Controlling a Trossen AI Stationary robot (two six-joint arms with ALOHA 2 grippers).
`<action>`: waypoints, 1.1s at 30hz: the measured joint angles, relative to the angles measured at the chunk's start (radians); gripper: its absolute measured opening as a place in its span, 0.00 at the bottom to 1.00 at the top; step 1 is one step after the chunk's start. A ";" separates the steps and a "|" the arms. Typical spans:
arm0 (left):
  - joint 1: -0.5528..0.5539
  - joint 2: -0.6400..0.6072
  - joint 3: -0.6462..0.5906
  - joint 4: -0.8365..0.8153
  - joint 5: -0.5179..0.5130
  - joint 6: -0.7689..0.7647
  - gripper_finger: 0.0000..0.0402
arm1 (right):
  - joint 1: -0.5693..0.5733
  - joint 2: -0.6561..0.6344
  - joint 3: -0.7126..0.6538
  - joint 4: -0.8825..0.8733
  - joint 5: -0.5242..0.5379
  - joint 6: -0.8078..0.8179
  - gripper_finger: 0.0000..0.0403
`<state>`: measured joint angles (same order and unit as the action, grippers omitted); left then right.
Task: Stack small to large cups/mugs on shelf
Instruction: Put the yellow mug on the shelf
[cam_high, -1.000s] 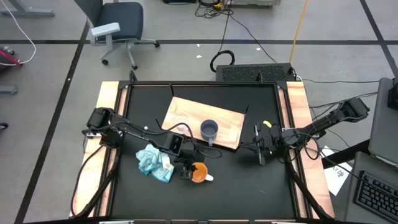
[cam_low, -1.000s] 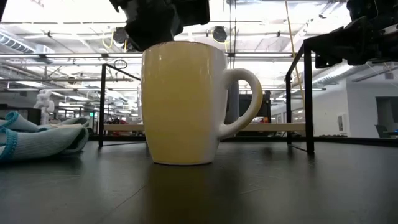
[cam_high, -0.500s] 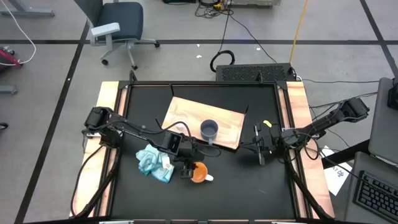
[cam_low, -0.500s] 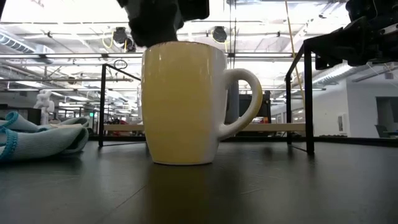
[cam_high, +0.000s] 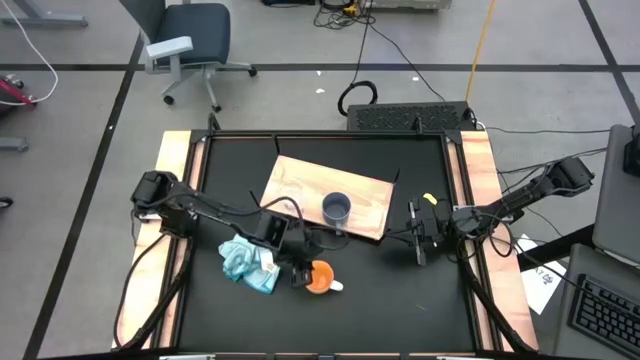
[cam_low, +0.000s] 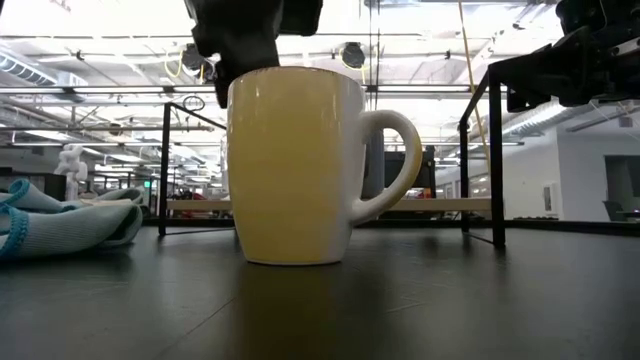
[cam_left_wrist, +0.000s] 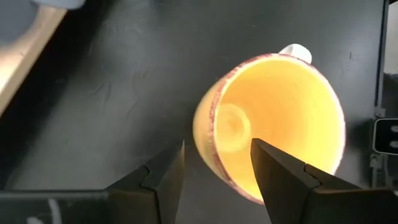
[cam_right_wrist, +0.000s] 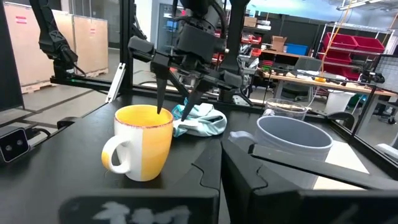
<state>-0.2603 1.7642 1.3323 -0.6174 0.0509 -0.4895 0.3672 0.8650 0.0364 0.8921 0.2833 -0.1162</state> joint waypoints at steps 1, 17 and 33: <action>-0.004 0.000 0.000 0.000 0.000 -0.014 0.46 | 0.000 0.000 0.000 -0.001 0.000 0.000 0.00; -0.016 0.000 0.000 -0.031 0.020 -0.274 0.46 | 0.000 0.000 0.000 -0.009 0.000 0.018 0.00; -0.016 0.000 0.000 -0.019 0.082 -0.394 0.46 | 0.000 0.000 0.000 -0.023 0.000 0.026 0.00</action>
<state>-0.2764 1.7645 1.3324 -0.6367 0.1333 -0.8834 0.3672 0.8654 0.0364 0.8696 0.2832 -0.0902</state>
